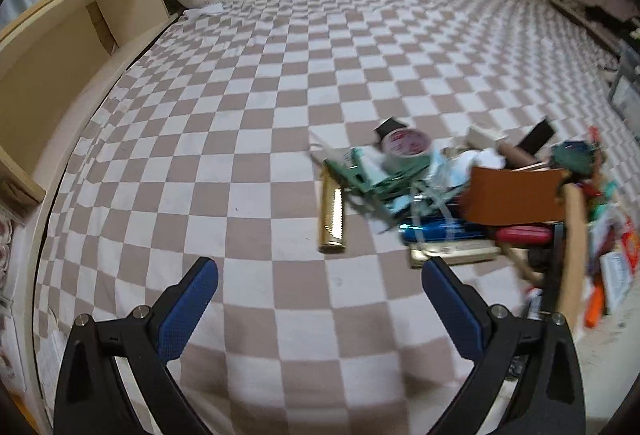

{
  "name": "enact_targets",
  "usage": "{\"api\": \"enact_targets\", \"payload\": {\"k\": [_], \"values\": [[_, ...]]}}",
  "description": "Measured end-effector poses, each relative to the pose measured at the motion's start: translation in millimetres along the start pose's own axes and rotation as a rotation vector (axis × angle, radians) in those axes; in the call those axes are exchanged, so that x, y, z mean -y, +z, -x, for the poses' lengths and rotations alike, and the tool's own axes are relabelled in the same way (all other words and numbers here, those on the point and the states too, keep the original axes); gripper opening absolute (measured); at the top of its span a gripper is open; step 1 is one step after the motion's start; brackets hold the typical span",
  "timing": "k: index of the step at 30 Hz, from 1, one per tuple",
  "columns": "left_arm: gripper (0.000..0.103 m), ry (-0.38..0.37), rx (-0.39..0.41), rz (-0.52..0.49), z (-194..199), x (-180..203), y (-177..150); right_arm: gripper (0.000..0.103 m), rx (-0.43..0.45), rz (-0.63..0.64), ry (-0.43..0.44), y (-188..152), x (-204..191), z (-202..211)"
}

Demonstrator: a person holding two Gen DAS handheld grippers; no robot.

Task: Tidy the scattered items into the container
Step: 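Lower the left tool to a gold lighter while the right tool approaches a red lighter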

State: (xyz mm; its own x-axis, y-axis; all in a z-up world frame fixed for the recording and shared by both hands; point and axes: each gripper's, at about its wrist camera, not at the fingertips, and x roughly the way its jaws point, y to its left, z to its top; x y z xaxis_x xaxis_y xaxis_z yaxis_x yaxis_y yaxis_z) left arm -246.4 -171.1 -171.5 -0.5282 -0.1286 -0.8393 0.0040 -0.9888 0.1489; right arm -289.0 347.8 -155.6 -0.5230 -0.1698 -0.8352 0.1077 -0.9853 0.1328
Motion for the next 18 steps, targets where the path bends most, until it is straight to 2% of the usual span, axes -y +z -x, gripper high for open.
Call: {"api": "enact_targets", "payload": {"k": [5,10,18], "values": [[0.102,0.04,-0.041,0.001,-30,-3,3,0.103,-0.036,0.014,-0.041,10,2,-22],[0.102,0.085,-0.055,-0.024,-55,-5,9,0.103,-0.054,0.035,-0.043,14,3,-39],[0.102,0.149,-0.055,-0.017,-76,-25,16,0.103,-0.065,0.173,-0.128,17,-5,-61]]}}
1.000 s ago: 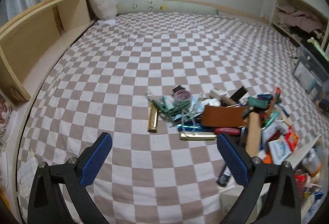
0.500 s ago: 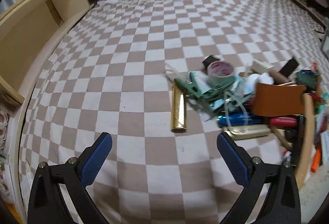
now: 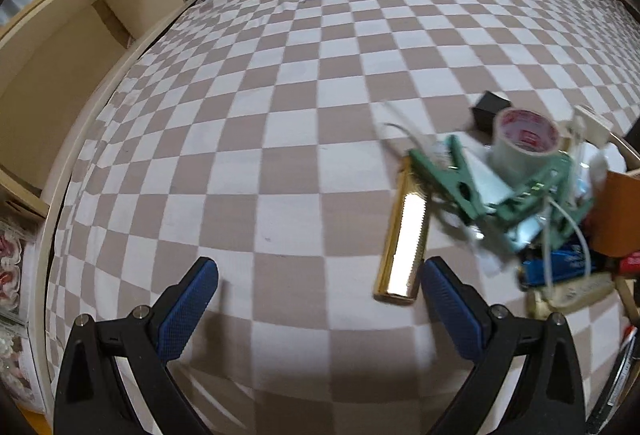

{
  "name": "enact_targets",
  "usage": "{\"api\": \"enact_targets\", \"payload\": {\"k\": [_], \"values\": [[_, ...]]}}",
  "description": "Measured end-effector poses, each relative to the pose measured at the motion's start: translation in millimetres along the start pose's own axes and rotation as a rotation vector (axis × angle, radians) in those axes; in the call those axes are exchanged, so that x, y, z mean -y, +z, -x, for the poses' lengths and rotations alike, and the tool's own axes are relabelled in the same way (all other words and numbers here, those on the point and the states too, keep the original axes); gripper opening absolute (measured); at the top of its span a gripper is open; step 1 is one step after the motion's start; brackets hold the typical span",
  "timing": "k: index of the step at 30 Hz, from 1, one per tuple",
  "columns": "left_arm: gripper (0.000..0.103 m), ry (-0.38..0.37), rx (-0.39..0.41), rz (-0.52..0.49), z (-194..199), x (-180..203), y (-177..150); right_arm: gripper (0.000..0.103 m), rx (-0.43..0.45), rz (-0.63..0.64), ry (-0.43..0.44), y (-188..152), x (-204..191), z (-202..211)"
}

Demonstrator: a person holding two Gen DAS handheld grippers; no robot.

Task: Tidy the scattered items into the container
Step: 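Lower the left tool to a gold lighter while the right tool approaches a red lighter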

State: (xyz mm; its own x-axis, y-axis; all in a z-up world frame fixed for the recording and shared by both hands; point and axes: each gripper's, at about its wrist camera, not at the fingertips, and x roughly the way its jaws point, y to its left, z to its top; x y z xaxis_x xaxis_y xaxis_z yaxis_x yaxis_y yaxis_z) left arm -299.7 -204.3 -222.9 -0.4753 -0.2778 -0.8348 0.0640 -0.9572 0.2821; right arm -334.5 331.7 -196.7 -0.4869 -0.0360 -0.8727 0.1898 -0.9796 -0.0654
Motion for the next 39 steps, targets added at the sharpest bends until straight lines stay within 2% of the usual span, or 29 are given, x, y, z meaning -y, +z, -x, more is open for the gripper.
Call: {"api": "enact_targets", "payload": {"k": [4,9,13,20,27,30,36,38,39], "values": [[0.102,0.022,0.006,0.039,-4,-17,1,0.103,-0.001,0.08,-0.065,6,-6,-11],[0.102,0.055,0.002,0.102,-13,-37,4,0.103,-0.014,0.114,-0.123,12,-9,-26],[0.102,0.068,-0.001,0.147,-17,-50,4,0.103,-0.012,0.145,-0.101,9,-15,-28],[0.102,0.058,-0.006,0.18,-19,-58,3,0.103,0.018,0.248,-0.045,14,-54,-29],[0.102,-0.075,-0.004,0.125,-11,-37,-2,0.103,0.034,0.269,-0.023,17,-63,-36],[0.102,-0.105,-0.002,0.09,-10,-24,-1,0.103,0.021,0.285,0.0,19,-61,-40],[0.102,-0.19,-0.008,0.122,-10,-11,6,0.103,0.008,0.313,0.058,21,-56,-46],[0.102,-0.199,-0.007,0.133,-11,-10,8,0.097,-0.003,0.315,0.076,21,-56,-48],[0.102,-0.201,-0.006,0.14,-11,-10,8,0.089,-0.008,0.316,0.09,22,-57,-48]]}}
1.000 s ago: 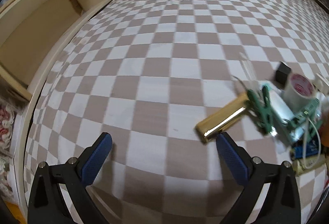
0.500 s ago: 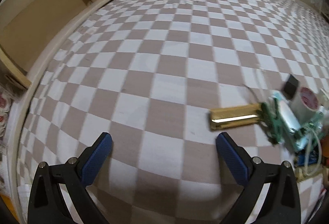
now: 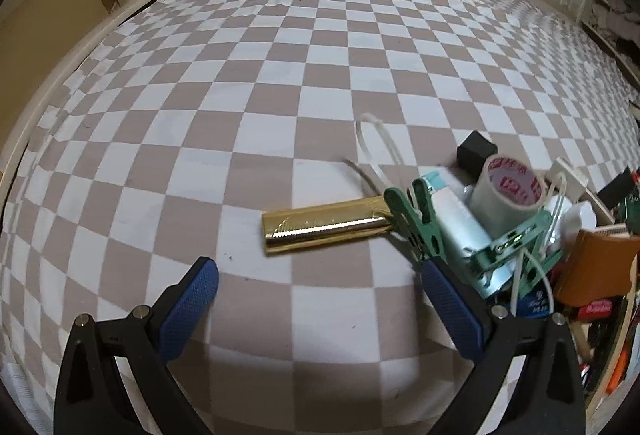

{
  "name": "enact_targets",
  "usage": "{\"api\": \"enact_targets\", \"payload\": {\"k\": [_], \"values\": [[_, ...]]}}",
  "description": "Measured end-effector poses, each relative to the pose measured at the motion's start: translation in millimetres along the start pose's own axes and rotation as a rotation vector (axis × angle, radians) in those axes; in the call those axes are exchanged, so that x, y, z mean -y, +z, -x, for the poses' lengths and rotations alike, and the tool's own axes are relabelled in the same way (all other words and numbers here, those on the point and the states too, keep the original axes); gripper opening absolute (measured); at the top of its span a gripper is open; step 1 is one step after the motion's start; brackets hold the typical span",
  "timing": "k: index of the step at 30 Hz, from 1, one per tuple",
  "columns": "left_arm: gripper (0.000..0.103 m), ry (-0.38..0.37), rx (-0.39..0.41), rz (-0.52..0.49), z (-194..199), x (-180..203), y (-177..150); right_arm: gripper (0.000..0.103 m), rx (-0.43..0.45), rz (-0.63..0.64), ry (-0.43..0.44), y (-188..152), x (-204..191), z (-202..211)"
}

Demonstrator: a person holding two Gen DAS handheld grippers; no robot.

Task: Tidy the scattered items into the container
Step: 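Lower the left tool to a gold lighter while the right tool approaches a red lighter, then grasp the gold lighter with the left tool while the right tool grasps the red lighter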

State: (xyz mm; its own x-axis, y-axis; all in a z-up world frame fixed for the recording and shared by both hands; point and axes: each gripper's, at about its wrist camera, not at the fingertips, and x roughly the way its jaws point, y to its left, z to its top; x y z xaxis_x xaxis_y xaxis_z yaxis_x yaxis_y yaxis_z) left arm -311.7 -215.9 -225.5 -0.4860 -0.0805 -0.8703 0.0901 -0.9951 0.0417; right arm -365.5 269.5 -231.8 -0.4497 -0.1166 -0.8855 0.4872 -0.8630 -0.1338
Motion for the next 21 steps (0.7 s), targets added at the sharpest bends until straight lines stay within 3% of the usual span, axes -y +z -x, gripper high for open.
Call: {"api": "enact_targets", "payload": {"k": [2,9,21], "values": [[0.102,-0.003,0.001,0.011,-1,1,1,0.081,-0.009,-0.007,0.026,0,-2,2],[0.102,0.049,0.01,0.029,-8,6,5,0.081,-0.031,-0.102,0.036,-6,-5,3],[0.102,0.081,0.031,-0.021,-8,27,10,0.081,-0.037,-0.132,0.042,-7,-8,3]]}}
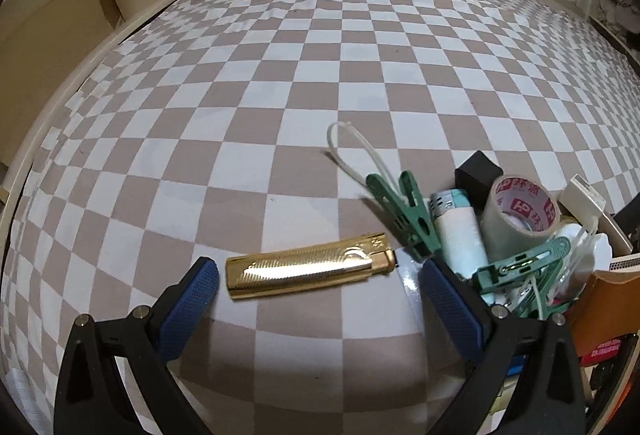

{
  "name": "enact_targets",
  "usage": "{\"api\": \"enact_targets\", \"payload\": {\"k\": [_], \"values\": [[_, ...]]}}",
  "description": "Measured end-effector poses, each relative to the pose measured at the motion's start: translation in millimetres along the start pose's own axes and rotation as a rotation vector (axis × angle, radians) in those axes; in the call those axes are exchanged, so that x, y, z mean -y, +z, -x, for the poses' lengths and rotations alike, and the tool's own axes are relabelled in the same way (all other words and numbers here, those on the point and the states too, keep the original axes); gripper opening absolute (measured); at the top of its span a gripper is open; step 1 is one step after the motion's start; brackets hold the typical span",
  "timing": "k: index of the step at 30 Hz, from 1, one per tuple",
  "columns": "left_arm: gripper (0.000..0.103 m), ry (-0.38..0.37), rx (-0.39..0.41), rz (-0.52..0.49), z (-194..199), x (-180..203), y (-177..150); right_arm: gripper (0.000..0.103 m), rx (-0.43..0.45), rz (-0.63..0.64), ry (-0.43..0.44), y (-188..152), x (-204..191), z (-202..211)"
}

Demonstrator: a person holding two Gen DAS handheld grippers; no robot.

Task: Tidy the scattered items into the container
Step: 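Grasp the gold lighter with the left tool while the right tool grasps the red lighter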

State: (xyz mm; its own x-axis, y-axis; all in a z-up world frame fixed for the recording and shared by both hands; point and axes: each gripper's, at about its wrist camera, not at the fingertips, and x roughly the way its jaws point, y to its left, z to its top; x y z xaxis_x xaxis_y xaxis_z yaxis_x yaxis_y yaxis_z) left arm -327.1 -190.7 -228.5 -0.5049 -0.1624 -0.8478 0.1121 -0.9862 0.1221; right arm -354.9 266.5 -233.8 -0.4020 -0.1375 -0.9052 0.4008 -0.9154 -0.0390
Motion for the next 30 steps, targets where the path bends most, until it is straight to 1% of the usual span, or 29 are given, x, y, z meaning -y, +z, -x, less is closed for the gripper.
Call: {"api": "enact_targets", "payload": {"k": [2,4,6,9,12,15,18,20,22,25,30], "values": [[0.102,0.007,0.003,-0.002,-1,-8,-1,0.081,0.001,-0.002,0.002,-1,-1,0],[0.102,0.007,0.003,0.008,-1,-27,-6,0.081,0.004,-0.005,0.004,-2,-2,0],[0.102,-0.011,0.006,0.035,-7,-38,-7,0.081,0.006,-0.008,0.005,-2,-3,0],[0.102,-0.051,0.011,0.049,-7,-38,-1,0.081,0.004,-0.012,0.006,-3,-5,0],[0.102,-0.068,0.002,0.066,-9,-34,3,0.081,0.0,-0.017,0.003,-3,-7,0],[0.102,-0.035,-0.026,0.096,-14,-28,7,0.081,-0.005,-0.022,-0.002,-3,-10,0],[0.101,-0.009,-0.034,0.101,-15,-23,8,0.081,-0.009,-0.03,-0.011,-3,-13,0],[0.095,0.002,-0.029,0.109,-14,-22,7,0.081,-0.006,-0.038,-0.013,-4,-15,1],[0.082,0.001,-0.021,0.113,-10,-23,7,0.081,0.004,-0.033,-0.014,-7,-18,4],[0.082,-0.013,-0.02,0.094,-6,-23,4,0.081,0.01,-0.001,0.001,-13,-25,9],[0.082,-0.022,-0.025,0.063,2,-18,-5,0.081,-0.012,-0.012,0.014,-25,-27,17]]}}
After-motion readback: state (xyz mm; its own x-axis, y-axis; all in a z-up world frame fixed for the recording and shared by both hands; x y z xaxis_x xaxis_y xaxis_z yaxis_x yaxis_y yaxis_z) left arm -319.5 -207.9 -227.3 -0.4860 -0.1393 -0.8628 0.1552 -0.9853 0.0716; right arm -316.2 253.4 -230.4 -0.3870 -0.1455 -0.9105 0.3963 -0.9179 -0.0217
